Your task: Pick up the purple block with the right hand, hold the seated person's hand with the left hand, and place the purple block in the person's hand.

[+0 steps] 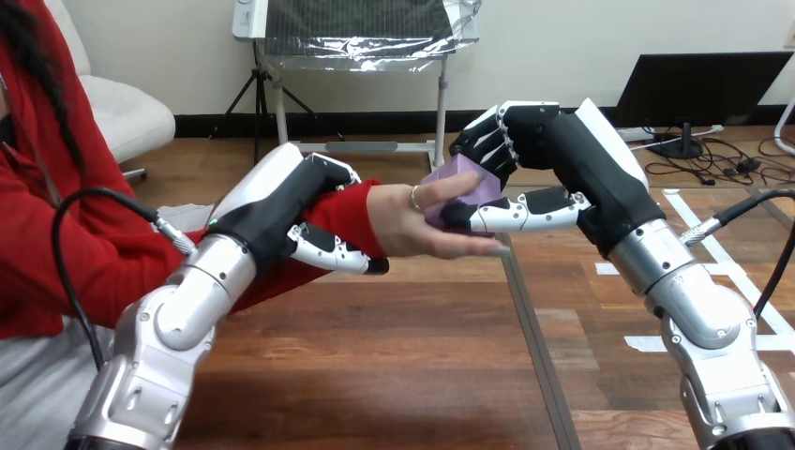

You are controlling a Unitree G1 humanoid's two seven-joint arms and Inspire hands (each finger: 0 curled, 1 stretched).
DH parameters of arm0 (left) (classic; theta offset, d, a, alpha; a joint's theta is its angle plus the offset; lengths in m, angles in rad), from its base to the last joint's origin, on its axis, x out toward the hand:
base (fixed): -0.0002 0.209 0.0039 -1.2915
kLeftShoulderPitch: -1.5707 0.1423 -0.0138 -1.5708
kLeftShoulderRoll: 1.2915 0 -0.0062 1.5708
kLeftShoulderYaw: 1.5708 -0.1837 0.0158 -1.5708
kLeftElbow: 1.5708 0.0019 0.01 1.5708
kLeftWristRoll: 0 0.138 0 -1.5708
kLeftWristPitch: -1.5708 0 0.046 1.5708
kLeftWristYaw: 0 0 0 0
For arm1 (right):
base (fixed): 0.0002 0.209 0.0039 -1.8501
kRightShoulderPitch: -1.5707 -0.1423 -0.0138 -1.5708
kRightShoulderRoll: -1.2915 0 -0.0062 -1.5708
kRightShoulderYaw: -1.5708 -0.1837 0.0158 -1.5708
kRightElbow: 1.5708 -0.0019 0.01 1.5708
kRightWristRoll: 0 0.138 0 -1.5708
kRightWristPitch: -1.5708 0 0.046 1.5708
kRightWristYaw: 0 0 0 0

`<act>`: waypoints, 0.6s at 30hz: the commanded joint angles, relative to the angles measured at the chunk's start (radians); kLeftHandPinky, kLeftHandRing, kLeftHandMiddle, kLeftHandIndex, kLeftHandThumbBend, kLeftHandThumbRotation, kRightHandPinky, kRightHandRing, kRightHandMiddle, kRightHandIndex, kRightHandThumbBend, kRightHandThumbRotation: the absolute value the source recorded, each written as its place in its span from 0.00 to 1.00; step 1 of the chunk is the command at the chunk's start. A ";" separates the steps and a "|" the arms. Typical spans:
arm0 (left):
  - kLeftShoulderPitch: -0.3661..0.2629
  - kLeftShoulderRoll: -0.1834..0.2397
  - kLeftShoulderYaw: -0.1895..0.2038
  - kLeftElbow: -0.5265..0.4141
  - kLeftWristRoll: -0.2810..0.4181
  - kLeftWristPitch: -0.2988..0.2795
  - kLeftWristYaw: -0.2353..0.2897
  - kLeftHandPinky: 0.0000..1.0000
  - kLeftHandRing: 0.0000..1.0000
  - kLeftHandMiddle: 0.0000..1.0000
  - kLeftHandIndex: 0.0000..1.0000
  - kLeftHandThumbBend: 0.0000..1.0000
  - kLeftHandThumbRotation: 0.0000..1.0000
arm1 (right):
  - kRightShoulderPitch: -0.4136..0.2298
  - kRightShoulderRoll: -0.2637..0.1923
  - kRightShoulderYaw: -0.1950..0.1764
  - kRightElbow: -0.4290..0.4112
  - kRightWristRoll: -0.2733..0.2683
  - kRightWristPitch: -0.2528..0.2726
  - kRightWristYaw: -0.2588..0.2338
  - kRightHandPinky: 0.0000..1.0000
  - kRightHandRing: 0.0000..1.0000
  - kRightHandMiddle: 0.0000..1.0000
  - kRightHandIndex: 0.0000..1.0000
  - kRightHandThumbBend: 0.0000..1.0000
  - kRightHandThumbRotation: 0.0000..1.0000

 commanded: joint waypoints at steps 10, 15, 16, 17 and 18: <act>-0.036 0.008 -0.002 -0.134 0.039 -0.082 0.083 0.41 0.50 0.55 0.55 0.87 0.51 | -0.009 0.028 0.035 -0.014 0.049 -0.014 0.070 0.39 0.47 0.53 0.57 0.57 0.26; -0.010 0.017 0.001 -0.159 0.044 -0.087 0.088 0.43 0.53 0.57 0.58 0.96 0.62 | -0.007 0.028 0.034 -0.004 0.053 -0.022 0.076 0.40 0.48 0.55 0.58 0.53 0.36; -0.001 0.019 0.002 -0.166 0.043 -0.090 0.090 0.43 0.53 0.57 0.58 0.97 0.63 | -0.005 0.028 0.035 -0.005 0.052 -0.020 0.075 0.40 0.48 0.55 0.58 0.52 0.37; 0.005 0.020 0.002 -0.170 0.043 -0.092 0.092 0.44 0.53 0.57 0.58 0.97 0.65 | -0.003 0.028 0.035 -0.007 0.051 -0.017 0.074 0.40 0.48 0.55 0.59 0.51 0.39; 0.009 0.021 0.003 -0.174 0.042 -0.092 0.093 0.44 0.54 0.58 0.59 0.98 0.66 | -0.002 0.028 0.036 -0.009 0.051 -0.015 0.074 0.41 0.48 0.55 0.59 0.50 0.40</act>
